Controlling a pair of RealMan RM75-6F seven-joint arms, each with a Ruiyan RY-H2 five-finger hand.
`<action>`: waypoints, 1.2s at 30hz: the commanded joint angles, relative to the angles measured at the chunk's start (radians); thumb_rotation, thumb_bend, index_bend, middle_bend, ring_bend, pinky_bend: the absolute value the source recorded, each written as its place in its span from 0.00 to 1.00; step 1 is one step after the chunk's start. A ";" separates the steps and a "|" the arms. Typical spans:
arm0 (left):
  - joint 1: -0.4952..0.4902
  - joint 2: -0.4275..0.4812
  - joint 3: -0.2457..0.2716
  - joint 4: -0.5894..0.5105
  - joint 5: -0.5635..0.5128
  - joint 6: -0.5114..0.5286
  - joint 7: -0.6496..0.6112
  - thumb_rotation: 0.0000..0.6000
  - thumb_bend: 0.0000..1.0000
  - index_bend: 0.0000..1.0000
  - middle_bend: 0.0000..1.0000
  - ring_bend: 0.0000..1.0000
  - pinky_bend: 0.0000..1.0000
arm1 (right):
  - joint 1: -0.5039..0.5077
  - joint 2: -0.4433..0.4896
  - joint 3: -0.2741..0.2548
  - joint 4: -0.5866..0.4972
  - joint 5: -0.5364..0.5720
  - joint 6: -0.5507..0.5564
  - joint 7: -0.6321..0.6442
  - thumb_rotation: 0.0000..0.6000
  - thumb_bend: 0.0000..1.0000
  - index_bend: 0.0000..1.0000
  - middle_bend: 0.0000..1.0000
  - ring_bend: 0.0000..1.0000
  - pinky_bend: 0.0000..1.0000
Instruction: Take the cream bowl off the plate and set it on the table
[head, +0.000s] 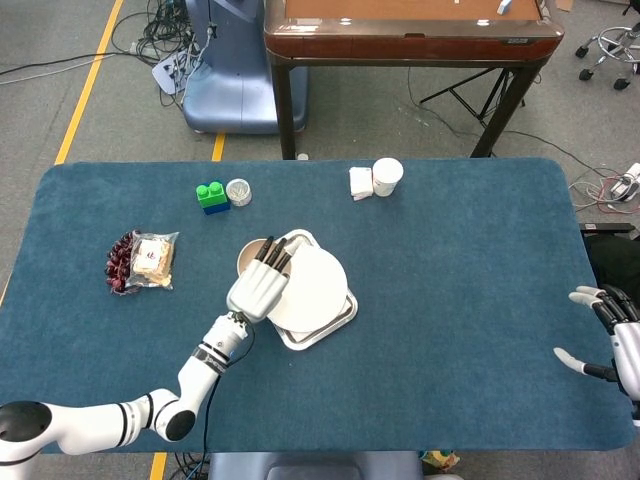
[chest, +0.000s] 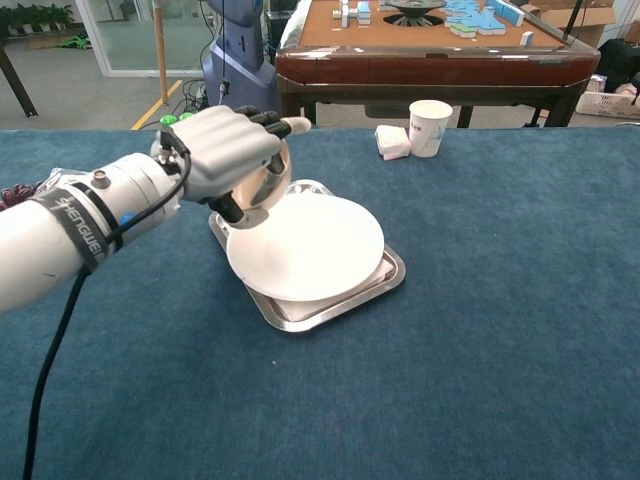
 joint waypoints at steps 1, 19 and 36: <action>0.017 0.041 0.013 -0.039 -0.023 0.010 0.034 1.00 0.34 0.66 0.00 0.00 0.07 | 0.000 -0.001 0.000 0.000 0.000 0.000 -0.003 1.00 0.00 0.28 0.24 0.14 0.34; 0.086 0.217 0.098 -0.107 -0.114 -0.005 0.066 1.00 0.34 0.67 0.00 0.00 0.07 | 0.003 -0.008 -0.001 -0.002 0.006 -0.008 -0.023 1.00 0.00 0.28 0.24 0.14 0.34; 0.126 0.295 0.156 -0.168 -0.134 -0.044 0.007 1.00 0.34 0.67 0.01 0.00 0.07 | 0.007 -0.015 -0.004 -0.006 0.006 -0.018 -0.039 1.00 0.00 0.28 0.24 0.14 0.34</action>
